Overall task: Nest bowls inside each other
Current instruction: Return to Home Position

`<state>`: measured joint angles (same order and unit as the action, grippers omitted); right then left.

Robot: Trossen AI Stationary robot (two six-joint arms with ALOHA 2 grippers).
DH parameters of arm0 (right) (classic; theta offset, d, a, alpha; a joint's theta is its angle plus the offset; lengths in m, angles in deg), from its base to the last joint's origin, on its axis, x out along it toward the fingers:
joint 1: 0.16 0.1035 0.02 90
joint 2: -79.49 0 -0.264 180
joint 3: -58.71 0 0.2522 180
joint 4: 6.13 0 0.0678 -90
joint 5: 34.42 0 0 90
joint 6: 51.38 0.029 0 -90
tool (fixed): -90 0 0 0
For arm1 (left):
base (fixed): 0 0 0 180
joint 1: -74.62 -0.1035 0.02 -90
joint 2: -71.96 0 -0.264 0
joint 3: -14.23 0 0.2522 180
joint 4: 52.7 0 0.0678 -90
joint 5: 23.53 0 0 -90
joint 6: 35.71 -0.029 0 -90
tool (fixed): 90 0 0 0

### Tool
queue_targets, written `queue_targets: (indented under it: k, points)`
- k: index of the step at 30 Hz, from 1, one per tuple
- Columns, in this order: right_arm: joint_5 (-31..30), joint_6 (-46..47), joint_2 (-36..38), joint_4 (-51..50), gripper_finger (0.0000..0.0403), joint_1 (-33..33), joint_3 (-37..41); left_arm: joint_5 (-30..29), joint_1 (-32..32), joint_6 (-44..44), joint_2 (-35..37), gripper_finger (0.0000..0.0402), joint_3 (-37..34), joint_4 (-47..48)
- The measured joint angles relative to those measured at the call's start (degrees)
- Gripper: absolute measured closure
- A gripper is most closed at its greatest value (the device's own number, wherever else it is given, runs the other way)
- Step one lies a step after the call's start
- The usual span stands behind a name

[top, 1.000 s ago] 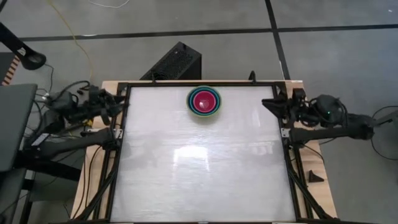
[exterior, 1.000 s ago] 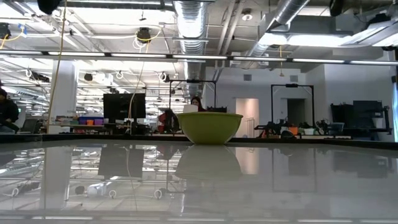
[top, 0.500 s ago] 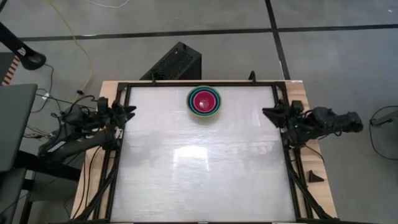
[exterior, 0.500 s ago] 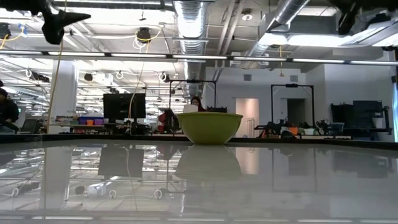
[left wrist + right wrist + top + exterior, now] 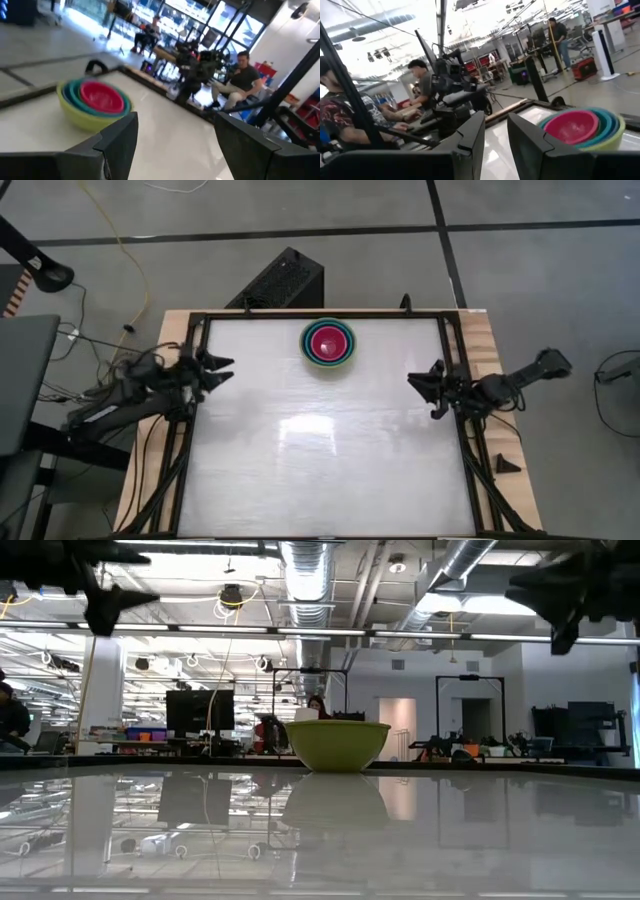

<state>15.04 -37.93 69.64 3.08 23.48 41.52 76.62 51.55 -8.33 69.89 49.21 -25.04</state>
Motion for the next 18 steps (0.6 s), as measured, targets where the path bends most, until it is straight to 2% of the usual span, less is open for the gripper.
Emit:
queue_targets:
  k: [2,5,9,14,18]
  points:
    - [-0.4,0.3,0.3,3.5,0.0284,0.9,3.0,1.3,0.0,1.6,0.2,0.0152,-3.9,-3.1]
    - [-2.1,2.0,0.5,1.3,0.0284,2.3,2.9,3.0,0.2,4.8,0.2,0.0152,-9.7,-12.5]
    - [-3.0,3.0,0.1,0.3,0.0284,3.8,2.9,2.4,1.4,6.9,0.2,0.0152,-15.6,-21.8]
    - [-3.4,10.8,0.1,-9.8,0.0284,4.5,2.9,0.6,4.2,8.4,0.2,0.0152,-20.3,-24.0]
    - [-3.3,18.5,0.1,-17.7,0.0284,4.5,2.9,-1.8,7.3,8.9,0.2,0.0152,-20.6,-19.9]
